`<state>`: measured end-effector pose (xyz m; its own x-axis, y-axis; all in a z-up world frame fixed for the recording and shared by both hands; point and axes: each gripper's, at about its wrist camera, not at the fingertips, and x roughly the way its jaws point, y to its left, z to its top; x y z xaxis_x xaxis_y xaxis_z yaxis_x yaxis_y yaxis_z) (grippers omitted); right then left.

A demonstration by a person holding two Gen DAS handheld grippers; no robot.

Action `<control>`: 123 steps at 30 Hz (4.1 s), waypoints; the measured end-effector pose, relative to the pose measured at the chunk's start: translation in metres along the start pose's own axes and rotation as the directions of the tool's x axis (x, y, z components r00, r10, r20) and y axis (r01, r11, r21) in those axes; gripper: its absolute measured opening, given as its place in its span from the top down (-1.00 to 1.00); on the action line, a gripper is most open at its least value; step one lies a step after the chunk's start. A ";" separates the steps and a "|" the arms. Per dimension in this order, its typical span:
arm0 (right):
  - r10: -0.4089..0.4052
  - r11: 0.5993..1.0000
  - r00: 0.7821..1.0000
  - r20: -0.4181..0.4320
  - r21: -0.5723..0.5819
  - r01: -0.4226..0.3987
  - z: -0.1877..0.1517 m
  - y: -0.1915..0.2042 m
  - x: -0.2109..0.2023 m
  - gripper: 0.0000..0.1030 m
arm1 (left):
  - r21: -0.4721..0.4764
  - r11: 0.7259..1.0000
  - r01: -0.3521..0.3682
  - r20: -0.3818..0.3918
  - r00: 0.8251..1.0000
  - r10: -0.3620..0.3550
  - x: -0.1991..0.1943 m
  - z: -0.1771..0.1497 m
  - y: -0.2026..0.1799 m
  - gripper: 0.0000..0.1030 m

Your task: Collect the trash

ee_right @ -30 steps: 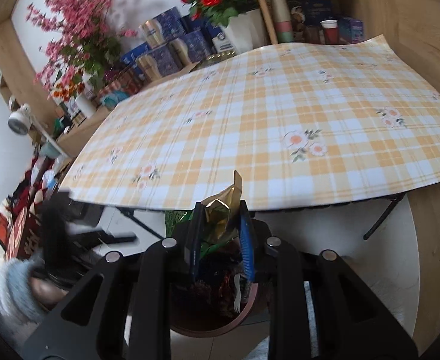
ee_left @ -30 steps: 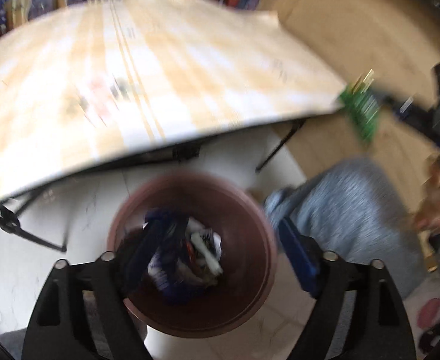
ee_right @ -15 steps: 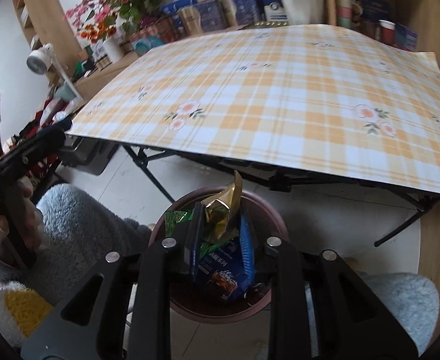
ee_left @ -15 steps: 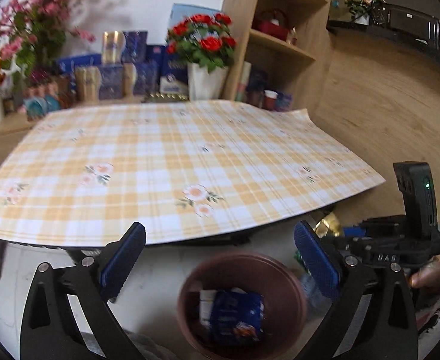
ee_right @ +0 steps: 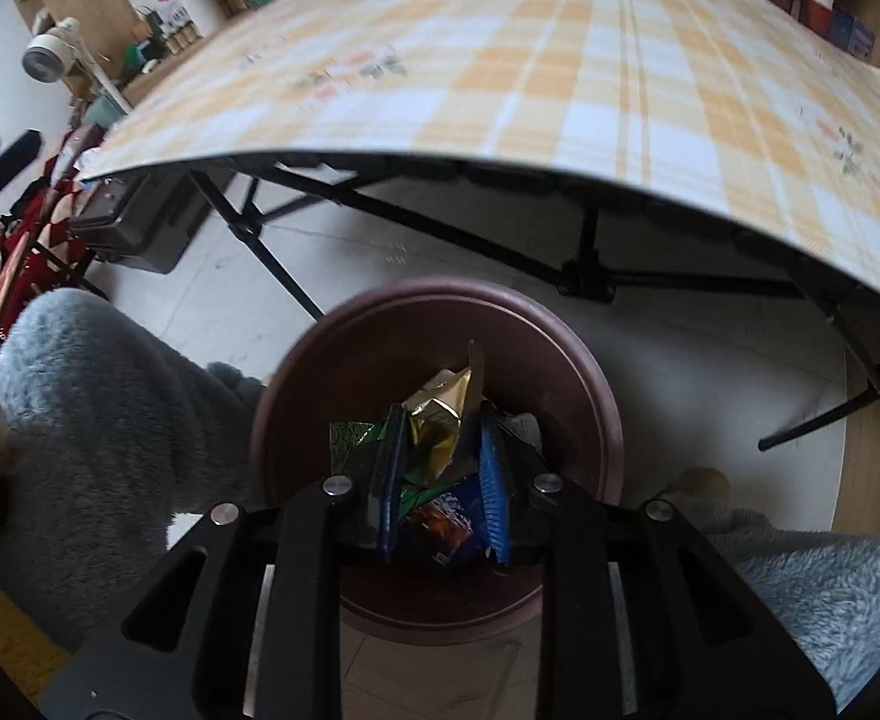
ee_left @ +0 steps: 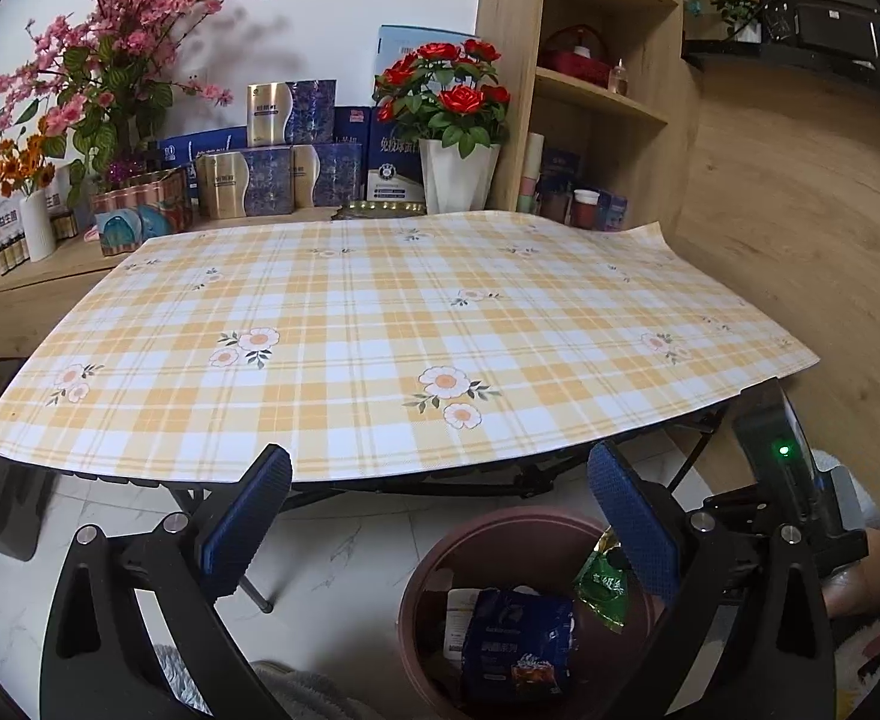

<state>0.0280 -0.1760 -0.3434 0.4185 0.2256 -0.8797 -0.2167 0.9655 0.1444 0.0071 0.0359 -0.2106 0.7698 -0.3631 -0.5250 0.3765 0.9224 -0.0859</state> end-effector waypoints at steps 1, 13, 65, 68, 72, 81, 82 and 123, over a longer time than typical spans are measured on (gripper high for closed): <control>-0.012 1.000 1.000 -0.010 0.003 0.012 -0.001 -0.002 0.004 0.50 | 0.002 1.000 -0.002 -0.004 1.000 0.002 0.002 0.000 0.000 -0.88; -0.032 0.994 0.998 -0.060 0.099 0.038 -0.006 -0.023 0.017 0.48 | -0.014 1.000 0.002 -0.054 0.999 -0.003 0.013 -0.004 0.003 -0.88; -0.326 0.942 0.721 0.611 0.150 0.299 0.103 0.007 -0.322 -0.89 | -0.017 0.997 -0.071 0.327 0.942 0.073 -0.126 0.197 -0.040 -0.88; -0.322 0.944 0.722 0.612 0.147 0.296 0.100 0.011 -0.327 -0.89 | -0.014 0.995 -0.096 0.336 0.937 0.095 -0.133 0.202 -0.044 -0.88; -0.313 0.947 0.724 0.615 0.139 0.291 0.097 0.015 -0.331 -0.89 | 0.006 0.990 -0.139 0.351 0.928 0.129 -0.140 0.204 -0.052 -0.88; -0.317 0.945 0.726 0.610 0.133 0.300 0.095 0.022 -0.330 -0.89 | 0.017 0.967 -0.255 0.324 0.916 0.236 -0.138 0.205 -0.053 -0.88; -0.318 0.944 0.725 0.611 0.131 0.303 0.095 0.023 -0.330 -0.89 | 0.017 0.967 -0.255 0.322 0.917 0.236 -0.138 0.204 -0.053 -0.88; -0.290 0.953 0.733 0.615 0.118 0.278 0.097 0.022 -0.329 -0.89 | 0.031 0.957 -0.289 0.328 0.907 0.264 -0.142 0.203 -0.063 -0.88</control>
